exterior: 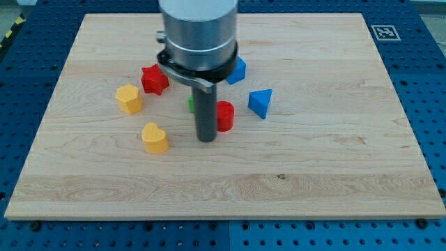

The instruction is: Push yellow heart towards bottom left

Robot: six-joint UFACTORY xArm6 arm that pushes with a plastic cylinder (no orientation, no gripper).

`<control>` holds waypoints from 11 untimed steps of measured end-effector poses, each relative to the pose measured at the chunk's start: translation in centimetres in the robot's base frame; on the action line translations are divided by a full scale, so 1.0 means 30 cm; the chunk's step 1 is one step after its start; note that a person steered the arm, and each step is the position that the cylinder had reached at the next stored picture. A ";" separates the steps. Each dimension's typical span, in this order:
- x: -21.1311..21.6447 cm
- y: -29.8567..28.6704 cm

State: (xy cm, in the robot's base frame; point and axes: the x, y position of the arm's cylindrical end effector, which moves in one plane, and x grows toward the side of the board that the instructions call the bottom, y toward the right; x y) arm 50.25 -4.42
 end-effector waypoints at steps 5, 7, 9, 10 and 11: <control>0.000 -0.323; 0.014 -0.416; 0.036 -0.358; 0.078 -0.349; 0.164 -0.349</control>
